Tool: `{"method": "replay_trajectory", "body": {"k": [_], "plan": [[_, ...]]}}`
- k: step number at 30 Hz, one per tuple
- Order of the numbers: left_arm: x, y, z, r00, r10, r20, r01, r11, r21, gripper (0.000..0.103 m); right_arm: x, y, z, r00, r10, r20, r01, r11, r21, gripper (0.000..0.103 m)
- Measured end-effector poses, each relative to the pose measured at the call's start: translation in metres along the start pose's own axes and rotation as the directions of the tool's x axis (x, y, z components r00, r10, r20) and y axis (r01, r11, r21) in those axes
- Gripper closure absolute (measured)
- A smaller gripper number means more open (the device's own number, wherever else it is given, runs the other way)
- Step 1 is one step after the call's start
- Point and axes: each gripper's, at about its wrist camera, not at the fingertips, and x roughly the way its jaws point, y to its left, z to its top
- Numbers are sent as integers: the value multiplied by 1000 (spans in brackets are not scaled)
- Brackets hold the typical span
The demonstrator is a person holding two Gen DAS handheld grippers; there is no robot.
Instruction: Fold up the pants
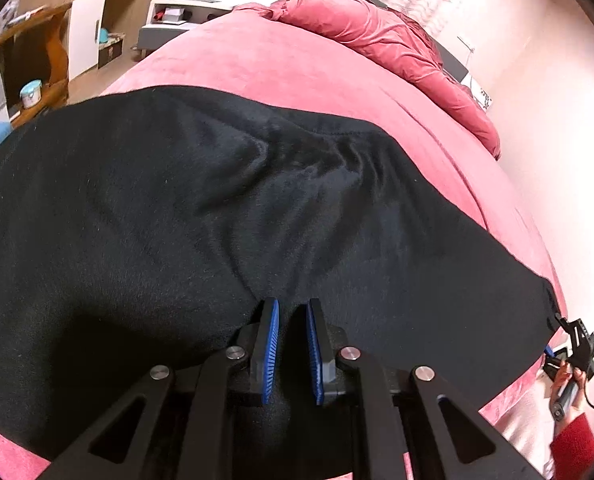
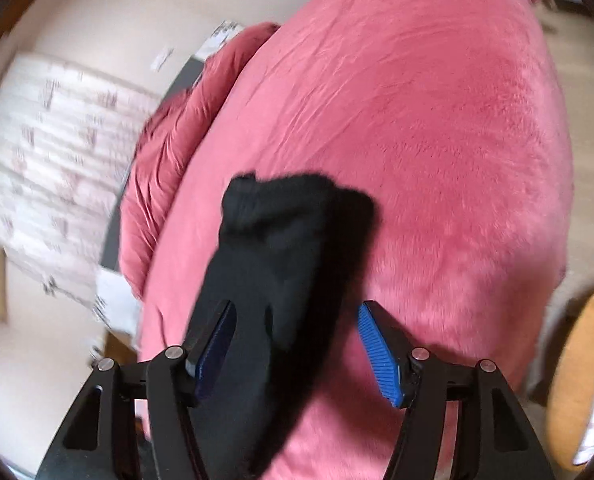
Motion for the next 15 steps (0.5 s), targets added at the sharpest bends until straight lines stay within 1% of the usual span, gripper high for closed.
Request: {"method": "replay_trajectory", "body": {"k": [3, 4, 9, 11, 12, 13, 15], "plan": [[-7, 11, -3, 1000, -12, 0, 12, 1000, -20, 89, 8, -1, 4, 999, 31, 24, -32, 999, 23, 38], [-5, 13, -1, 1000, -11, 0, 11, 1000, -19, 89, 14, 0, 11, 999, 33, 31, -34, 999, 22, 38], [-8, 11, -2, 1000, 1, 11, -1, 1000, -8, 89, 31, 17, 13, 999, 14, 49, -13, 1000, -22, 39], [-11, 11, -5, 1000, 6, 14, -6, 1000, -5, 89, 32, 17, 15, 999, 1, 50, 1, 999, -32, 51], [-11, 11, -5, 1000, 7, 14, -7, 1000, -5, 89, 35, 15, 16, 999, -7, 41, 8, 1000, -17, 63], [-12, 11, -4, 1000, 7, 14, -7, 1000, -6, 89, 36, 11, 16, 999, -6, 34, 6, 1000, 7, 69], [-11, 12, -5, 1000, 0, 15, 1, 1000, -14, 89, 31, 3, 16, 999, 9, 35, -10, 999, 35, 73]]}}
